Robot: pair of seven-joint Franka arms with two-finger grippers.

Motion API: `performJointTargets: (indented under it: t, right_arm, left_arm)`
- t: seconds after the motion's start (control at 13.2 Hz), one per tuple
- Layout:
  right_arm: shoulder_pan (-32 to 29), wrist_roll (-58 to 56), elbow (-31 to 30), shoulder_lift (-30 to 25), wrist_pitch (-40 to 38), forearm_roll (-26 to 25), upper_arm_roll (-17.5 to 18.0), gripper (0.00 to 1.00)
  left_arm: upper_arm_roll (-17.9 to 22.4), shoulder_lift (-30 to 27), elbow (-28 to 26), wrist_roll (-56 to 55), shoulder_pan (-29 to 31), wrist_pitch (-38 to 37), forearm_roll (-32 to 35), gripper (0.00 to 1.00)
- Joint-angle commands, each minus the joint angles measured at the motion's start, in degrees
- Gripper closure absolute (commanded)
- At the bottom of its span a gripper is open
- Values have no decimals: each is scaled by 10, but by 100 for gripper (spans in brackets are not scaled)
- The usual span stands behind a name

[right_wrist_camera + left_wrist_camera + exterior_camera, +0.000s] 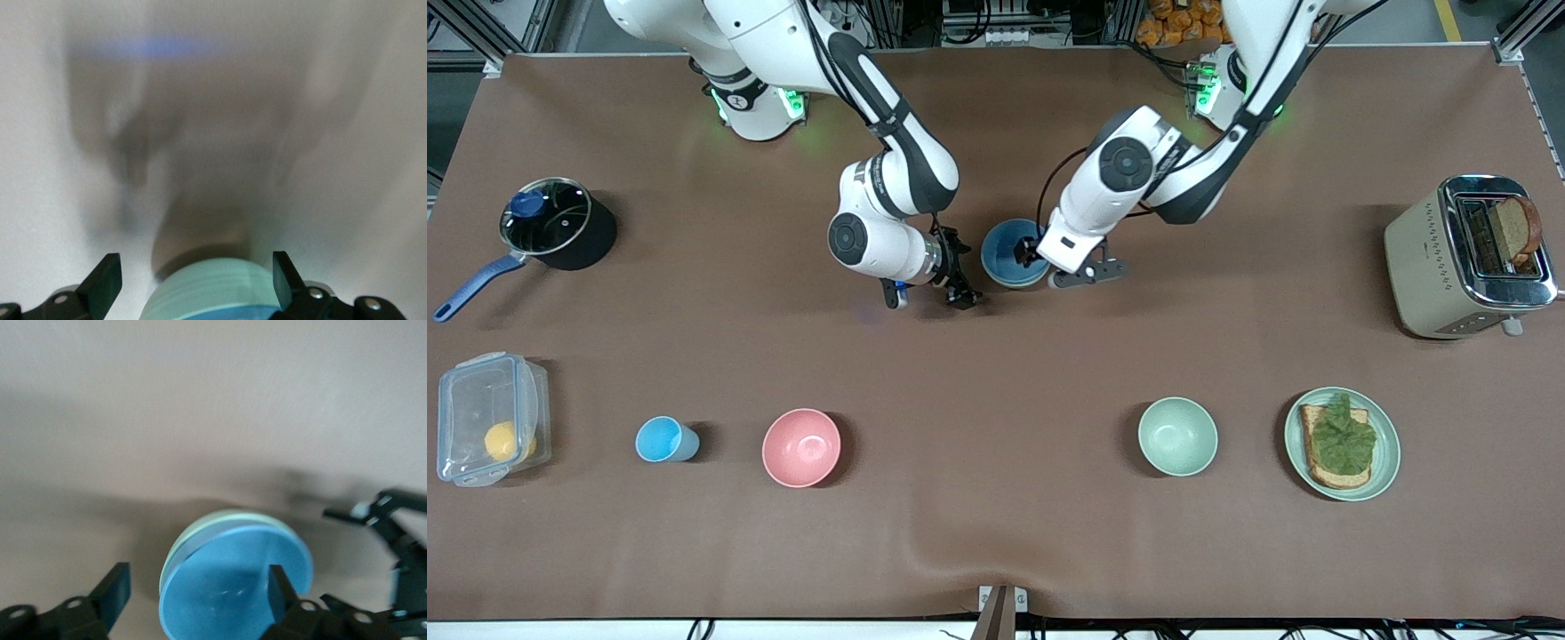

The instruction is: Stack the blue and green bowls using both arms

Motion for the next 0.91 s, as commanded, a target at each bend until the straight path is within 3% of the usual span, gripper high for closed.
performJointTargets:
  t: [0.0,0.45,0.6,0.83]
  right_arm:
    - [-7,-7,-24,-40,-70,-55,-36,0]
    - [-6,-121,-24,-89,-266,-170,-175,0]
    - [-6,-131,-23,-101,-287,-215,-200,0]
    - [-7,-139,-22,-108,-299,-242,-214,0]
  left_arm:
    - [-1,-64,48,-4,46,-104,1,0]
    - [-1,-80,225,15,138,-295,52,0]
    - [0,-80,271,51,173,-344,52,0]
    - [-1,-99,283,130,230,-392,52,0]
